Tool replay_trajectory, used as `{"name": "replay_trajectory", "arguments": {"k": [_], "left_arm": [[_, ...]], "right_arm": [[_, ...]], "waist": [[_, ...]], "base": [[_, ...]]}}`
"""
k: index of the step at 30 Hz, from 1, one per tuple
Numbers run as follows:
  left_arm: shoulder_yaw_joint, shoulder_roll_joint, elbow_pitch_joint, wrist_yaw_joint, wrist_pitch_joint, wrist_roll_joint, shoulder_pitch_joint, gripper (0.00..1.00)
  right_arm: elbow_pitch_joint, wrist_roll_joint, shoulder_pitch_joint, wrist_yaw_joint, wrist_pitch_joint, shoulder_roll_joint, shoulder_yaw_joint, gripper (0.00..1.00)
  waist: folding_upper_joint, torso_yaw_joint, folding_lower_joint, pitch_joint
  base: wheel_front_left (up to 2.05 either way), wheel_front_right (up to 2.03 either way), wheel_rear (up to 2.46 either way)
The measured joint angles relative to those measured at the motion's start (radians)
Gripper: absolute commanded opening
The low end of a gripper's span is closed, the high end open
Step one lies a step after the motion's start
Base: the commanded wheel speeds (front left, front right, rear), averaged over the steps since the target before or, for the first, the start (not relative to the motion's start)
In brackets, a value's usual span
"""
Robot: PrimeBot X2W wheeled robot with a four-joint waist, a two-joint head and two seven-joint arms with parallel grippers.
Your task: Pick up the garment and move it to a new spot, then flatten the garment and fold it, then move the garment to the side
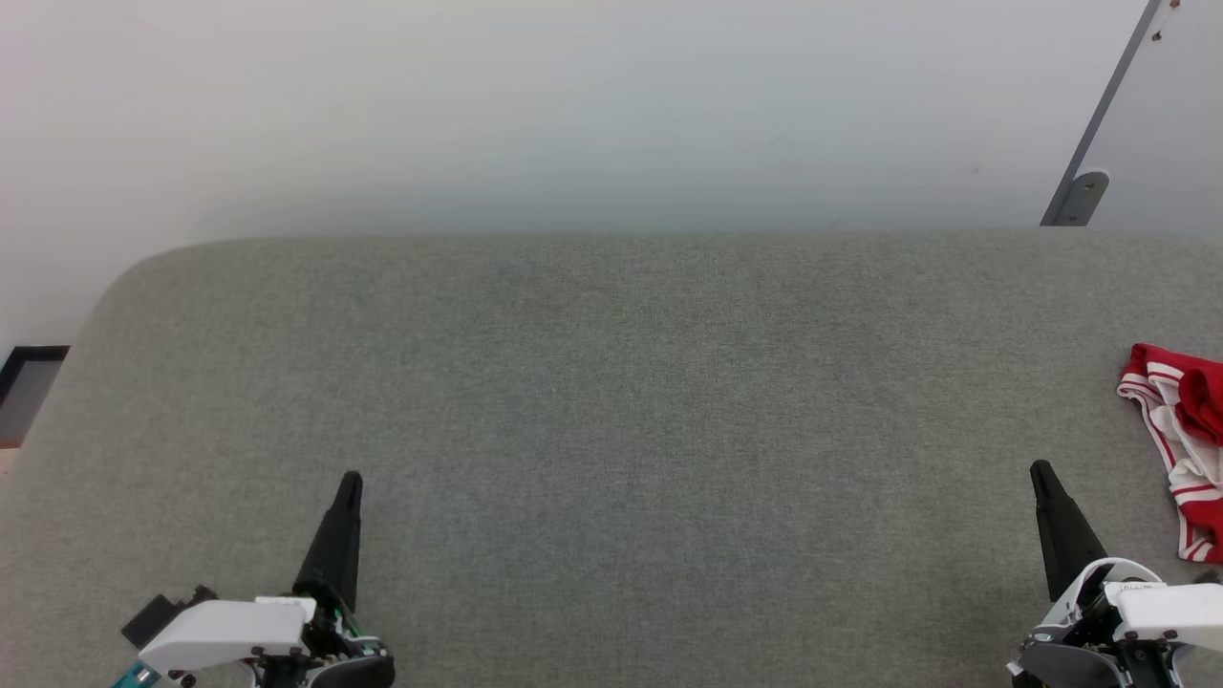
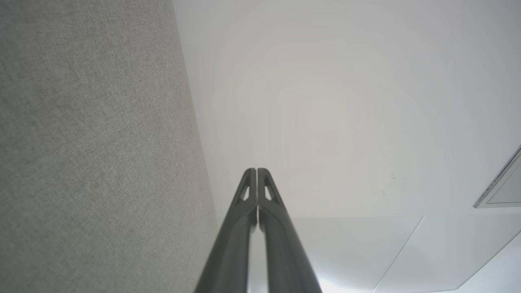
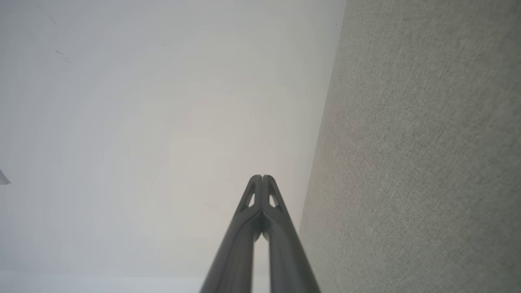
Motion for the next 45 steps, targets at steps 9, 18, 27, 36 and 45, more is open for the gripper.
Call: {"name": "replay_trajectory", "arguments": {"k": [9, 18, 27, 36, 45], "left_arm": [[0.000, 0.000, 0.000, 0.000, 0.000, 0.000, 0.000, 0.00], [0.000, 0.000, 0.000, 0.000, 0.000, 0.000, 0.000, 0.00], [0.000, 0.000, 0.000, 0.000, 0.000, 0.000, 0.000, 0.00], [0.000, 0.000, 0.000, 0.000, 0.000, 0.000, 0.000, 0.00], [0.000, 0.000, 0.000, 0.000, 0.000, 0.000, 0.000, 0.00]], "right_arm": [[0.000, 0.000, 0.000, 0.000, 0.000, 0.000, 0.000, 0.00], [0.000, 0.000, 0.000, 0.000, 0.000, 0.000, 0.000, 0.00], [0.000, 0.000, 0.000, 0.000, 0.000, 0.000, 0.000, 0.00], [0.000, 0.000, 0.000, 0.000, 0.000, 0.000, 0.000, 0.00], [0.000, 0.000, 0.000, 0.000, 0.000, 0.000, 0.000, 0.00]], "waist": [[0.0001, 0.000, 0.0000, 0.000], [0.0000, 0.000, 0.0000, 0.000], [0.0000, 0.000, -0.0001, 0.000], [0.0000, 0.000, 0.0000, 0.000], [0.0000, 0.000, 0.0000, 0.000]], "base": [[0.00, 0.00, 0.00], [0.00, 0.00, 0.00], [0.00, 0.00, 0.00], [0.00, 0.00, 0.00], [0.00, 0.00, 0.00]]}}
